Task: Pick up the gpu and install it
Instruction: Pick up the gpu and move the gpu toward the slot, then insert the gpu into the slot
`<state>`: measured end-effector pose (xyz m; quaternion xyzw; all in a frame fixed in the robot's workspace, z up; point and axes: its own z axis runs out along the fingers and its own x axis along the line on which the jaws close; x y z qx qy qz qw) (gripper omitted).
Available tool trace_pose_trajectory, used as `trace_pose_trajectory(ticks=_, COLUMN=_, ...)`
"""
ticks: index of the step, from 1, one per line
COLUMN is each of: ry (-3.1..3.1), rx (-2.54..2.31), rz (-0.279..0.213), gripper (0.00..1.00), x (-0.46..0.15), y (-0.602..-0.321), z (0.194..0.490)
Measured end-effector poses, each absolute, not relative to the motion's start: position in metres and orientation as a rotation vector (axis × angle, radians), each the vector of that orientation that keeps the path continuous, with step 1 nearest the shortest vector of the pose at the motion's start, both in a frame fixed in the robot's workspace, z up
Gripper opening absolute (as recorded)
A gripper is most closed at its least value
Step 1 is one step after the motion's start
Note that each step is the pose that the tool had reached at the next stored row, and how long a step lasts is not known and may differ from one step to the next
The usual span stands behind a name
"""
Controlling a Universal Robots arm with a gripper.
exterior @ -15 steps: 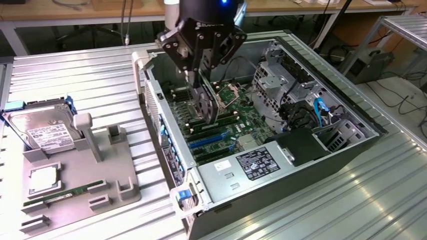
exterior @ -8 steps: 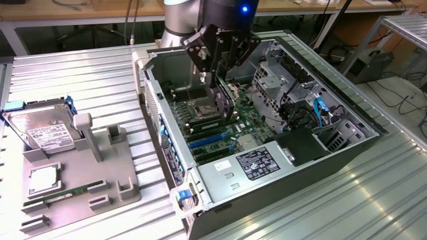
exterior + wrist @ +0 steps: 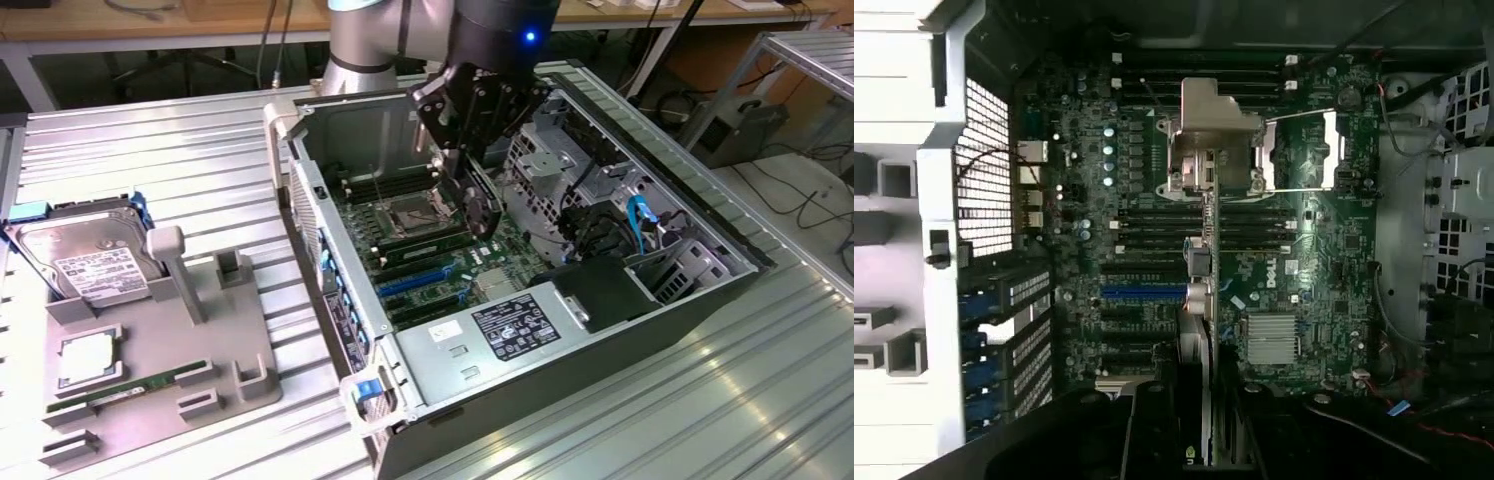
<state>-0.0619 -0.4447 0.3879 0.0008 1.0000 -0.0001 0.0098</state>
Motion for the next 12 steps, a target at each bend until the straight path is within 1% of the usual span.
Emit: trace_pose_trajectory(ticks=12, ry=3.124, rx=0.003, rz=0.000, gripper=0.26, x=-0.0582, y=-0.4450, z=0.3875)
